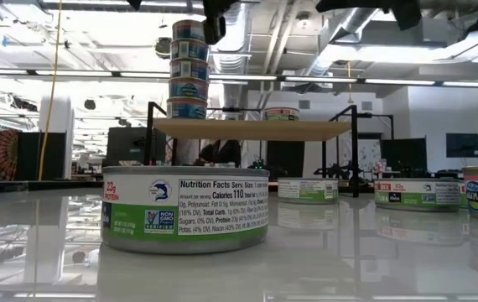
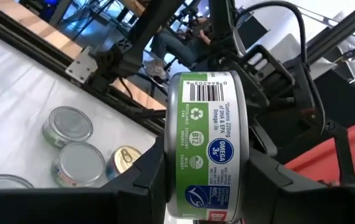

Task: Stack canned seafood by type on shelf
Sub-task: Stack the green tuna can on top of the other green tuna can on the shelf

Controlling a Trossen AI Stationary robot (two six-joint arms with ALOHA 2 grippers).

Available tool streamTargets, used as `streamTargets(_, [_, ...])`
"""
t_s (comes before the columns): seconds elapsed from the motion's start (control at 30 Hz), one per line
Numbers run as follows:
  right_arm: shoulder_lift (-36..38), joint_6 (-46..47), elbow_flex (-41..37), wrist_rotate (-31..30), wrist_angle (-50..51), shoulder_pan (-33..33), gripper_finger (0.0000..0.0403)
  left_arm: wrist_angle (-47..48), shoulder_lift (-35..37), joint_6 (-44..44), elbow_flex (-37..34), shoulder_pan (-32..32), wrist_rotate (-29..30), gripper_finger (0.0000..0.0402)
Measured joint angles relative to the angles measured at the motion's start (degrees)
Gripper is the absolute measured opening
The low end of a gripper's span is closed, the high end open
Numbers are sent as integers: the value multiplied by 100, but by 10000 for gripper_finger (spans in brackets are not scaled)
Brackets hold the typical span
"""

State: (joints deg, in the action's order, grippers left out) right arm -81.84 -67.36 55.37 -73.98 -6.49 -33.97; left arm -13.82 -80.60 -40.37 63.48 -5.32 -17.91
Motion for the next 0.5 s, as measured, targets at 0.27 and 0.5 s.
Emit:
streamTargets(0.27, [224, 2364, 0, -66, -157, 261, 301, -1, 0, 620, 0, 7, 145, 134])
streamTargets(0.5, [1382, 4922, 0, 1310, 593, 292, 301, -11, 0, 970, 0, -4, 343, 134])
